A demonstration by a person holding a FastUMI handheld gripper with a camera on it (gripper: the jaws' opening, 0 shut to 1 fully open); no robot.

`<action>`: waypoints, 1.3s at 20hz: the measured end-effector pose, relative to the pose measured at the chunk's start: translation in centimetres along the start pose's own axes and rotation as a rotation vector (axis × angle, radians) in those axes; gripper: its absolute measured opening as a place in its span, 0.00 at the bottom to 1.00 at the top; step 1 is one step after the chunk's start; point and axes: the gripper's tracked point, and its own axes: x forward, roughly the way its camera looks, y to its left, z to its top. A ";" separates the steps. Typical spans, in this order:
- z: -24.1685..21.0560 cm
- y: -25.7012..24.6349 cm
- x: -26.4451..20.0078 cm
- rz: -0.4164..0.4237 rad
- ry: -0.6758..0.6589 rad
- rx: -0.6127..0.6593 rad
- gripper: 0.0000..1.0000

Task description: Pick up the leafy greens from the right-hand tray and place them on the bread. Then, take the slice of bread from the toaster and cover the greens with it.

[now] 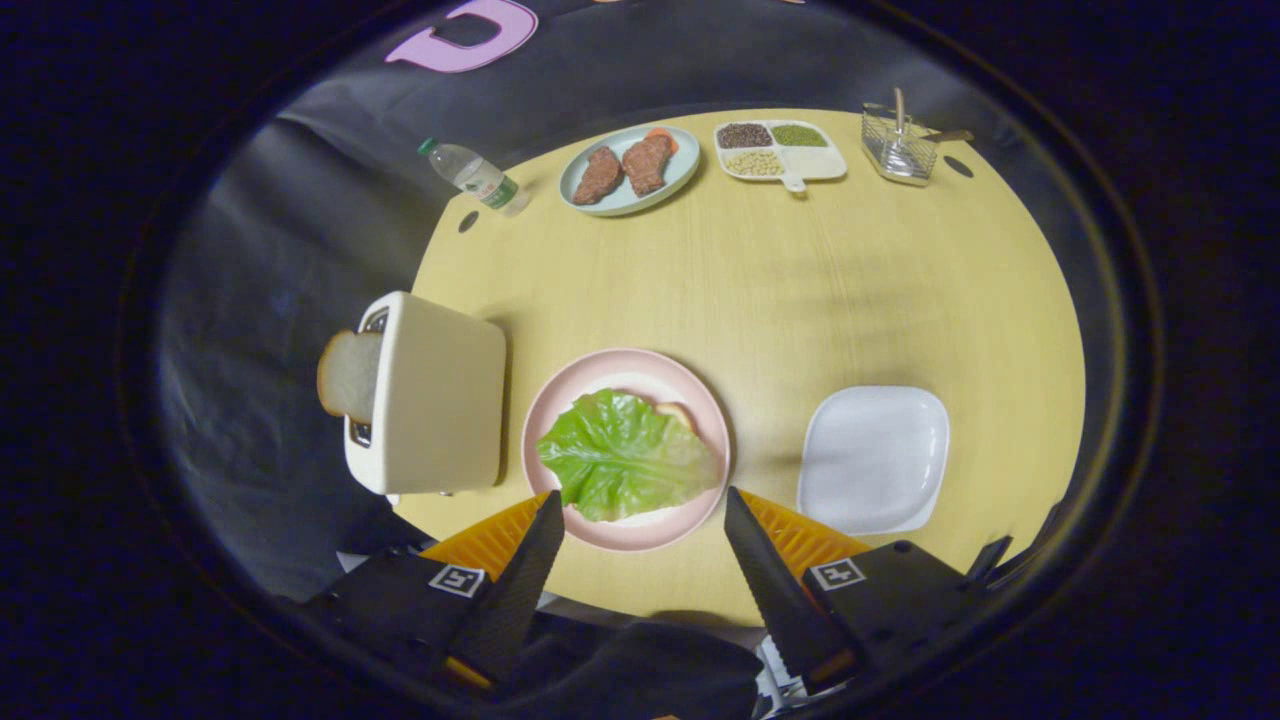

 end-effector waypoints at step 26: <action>3.6 28.4 3.9 0.226 0.123 0.024 1.00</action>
